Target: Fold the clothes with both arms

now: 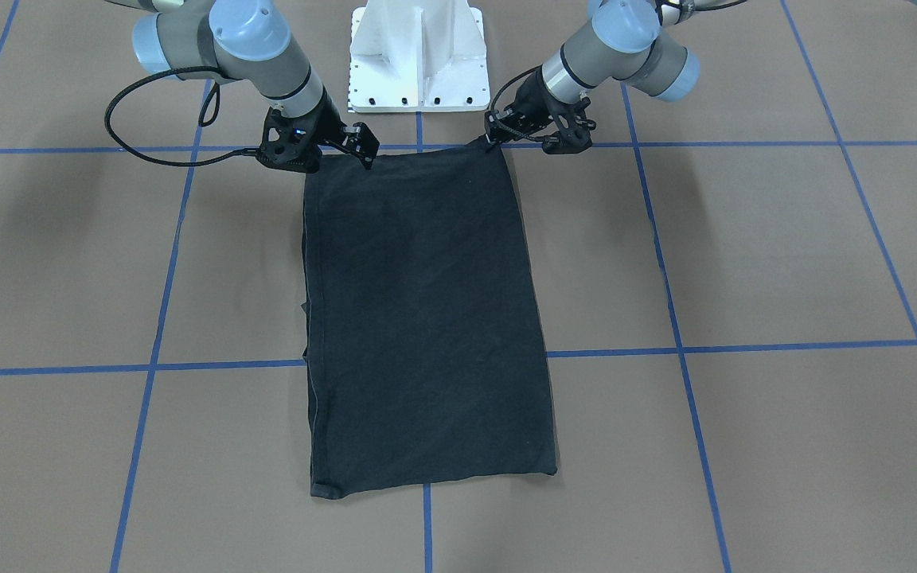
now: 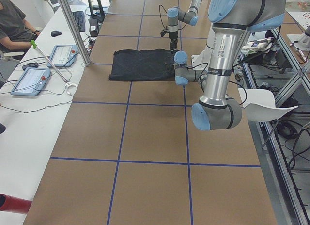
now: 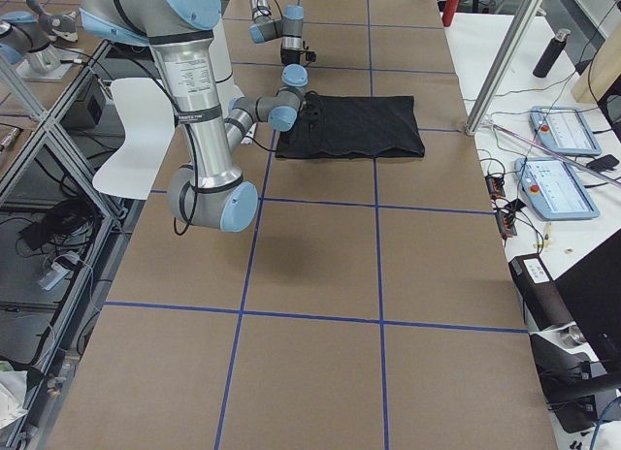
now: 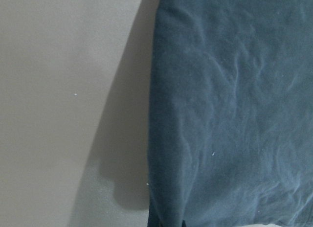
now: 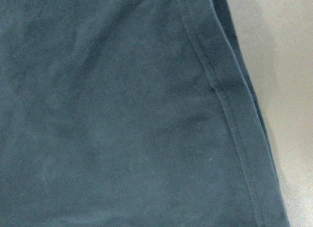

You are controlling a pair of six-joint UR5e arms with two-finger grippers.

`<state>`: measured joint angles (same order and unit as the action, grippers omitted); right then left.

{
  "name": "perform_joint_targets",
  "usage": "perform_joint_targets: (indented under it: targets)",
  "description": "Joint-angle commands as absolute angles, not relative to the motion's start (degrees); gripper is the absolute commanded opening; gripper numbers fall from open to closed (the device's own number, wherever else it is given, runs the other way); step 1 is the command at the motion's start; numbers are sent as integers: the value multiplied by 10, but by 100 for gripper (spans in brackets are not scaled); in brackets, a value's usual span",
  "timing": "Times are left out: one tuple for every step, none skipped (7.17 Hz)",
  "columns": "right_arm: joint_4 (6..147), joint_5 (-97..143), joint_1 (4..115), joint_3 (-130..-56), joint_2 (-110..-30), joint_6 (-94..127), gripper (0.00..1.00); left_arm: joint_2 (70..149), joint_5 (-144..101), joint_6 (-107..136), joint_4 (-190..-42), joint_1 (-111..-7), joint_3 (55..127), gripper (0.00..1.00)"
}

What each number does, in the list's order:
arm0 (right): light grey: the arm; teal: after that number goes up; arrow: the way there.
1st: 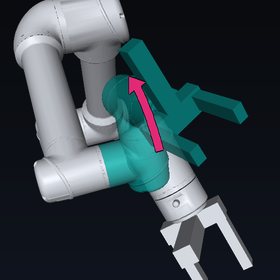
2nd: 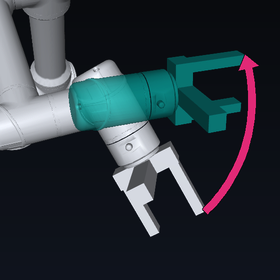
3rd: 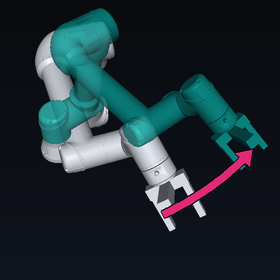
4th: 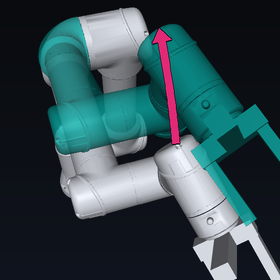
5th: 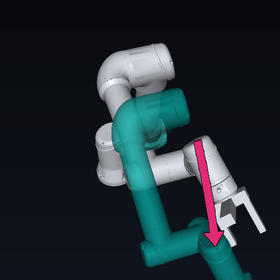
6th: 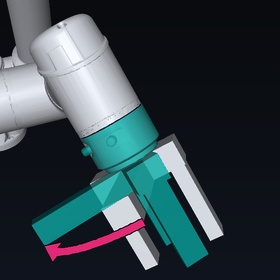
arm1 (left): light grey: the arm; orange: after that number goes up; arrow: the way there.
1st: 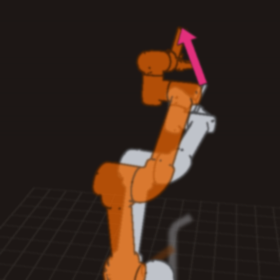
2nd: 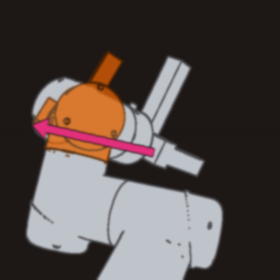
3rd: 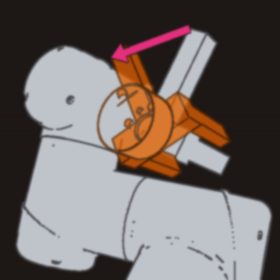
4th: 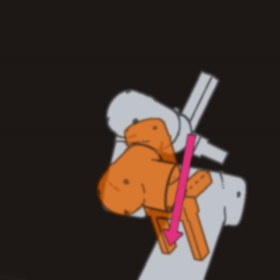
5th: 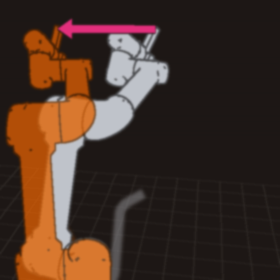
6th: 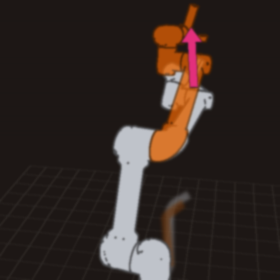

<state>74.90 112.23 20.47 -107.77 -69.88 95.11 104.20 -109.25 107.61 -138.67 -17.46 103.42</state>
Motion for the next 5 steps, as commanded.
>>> perform_joint_targets:
  targets:
    - [751, 1118, 200, -1076, -707, 945, 100, 1043, -1092, 1085, -1387, -173, 1031, 0]
    - [751, 1118, 200, -1071, -708, 944, 100, 1045, -1092, 1086, -1387, -172, 1030, 0]
    - [751, 1118, 200, -1068, -708, 944, 100, 1045, -1092, 1090, -1387, -172, 1029, 0]
    - [751, 1114, 193, -1067, -708, 944, 100, 1045, -1092, 1090, -1387, -172, 1028, 0]
    - [765, 1114, 190, -1067, -708, 944, 100, 1045, -1092, 1090, -1387, -172, 1028, 0]
